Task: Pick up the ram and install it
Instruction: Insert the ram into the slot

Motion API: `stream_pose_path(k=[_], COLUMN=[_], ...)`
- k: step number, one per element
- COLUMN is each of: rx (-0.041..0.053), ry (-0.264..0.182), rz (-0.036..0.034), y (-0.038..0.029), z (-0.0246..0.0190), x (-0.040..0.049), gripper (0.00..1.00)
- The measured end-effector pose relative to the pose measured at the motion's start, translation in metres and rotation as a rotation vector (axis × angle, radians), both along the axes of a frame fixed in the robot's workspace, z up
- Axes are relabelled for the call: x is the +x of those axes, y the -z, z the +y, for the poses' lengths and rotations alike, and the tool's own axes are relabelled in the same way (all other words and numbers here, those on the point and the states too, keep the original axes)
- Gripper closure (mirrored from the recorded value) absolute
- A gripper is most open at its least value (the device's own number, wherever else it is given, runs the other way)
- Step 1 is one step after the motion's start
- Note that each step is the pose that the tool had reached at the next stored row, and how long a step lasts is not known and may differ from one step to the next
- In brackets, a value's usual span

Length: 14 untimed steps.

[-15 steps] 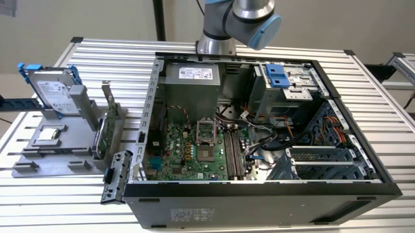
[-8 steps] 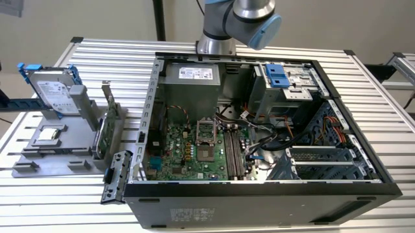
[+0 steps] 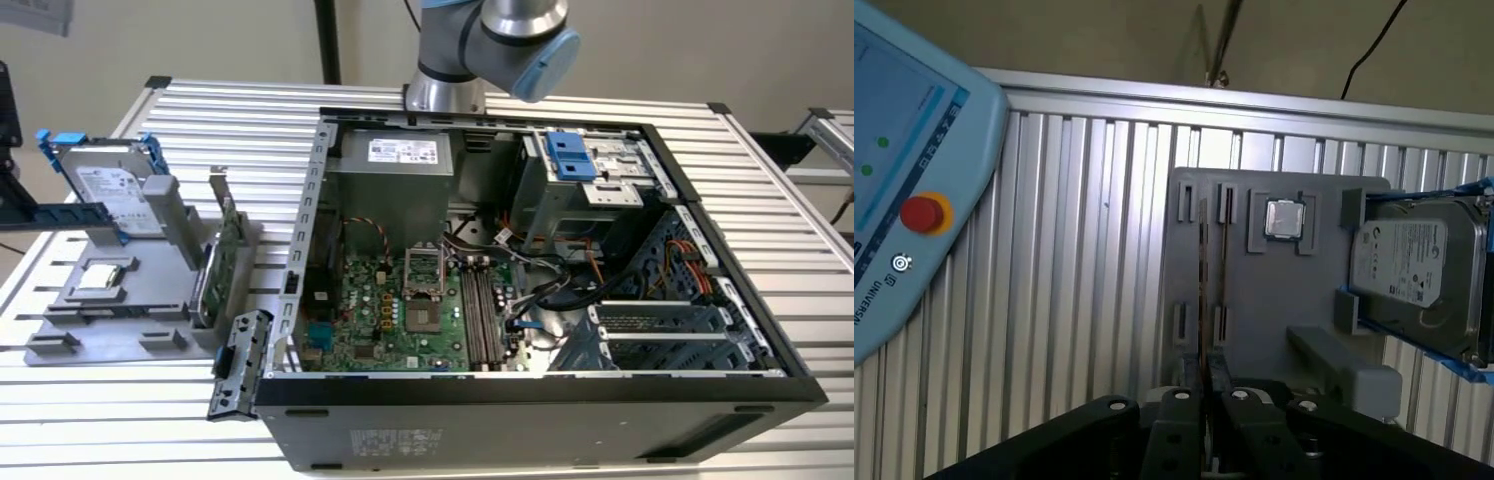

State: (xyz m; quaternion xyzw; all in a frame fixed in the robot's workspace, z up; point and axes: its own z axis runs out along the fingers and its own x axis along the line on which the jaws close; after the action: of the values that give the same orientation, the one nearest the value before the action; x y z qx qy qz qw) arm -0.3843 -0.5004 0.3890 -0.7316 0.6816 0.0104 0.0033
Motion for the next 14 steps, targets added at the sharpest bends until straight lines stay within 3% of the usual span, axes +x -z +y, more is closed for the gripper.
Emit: stream_pose_path(k=[14], rx=[0.0001], ry=[0.0], rz=[-0.0001], y=[0.0001], z=[0.0], x=[0.0143], gripper=[1.0])
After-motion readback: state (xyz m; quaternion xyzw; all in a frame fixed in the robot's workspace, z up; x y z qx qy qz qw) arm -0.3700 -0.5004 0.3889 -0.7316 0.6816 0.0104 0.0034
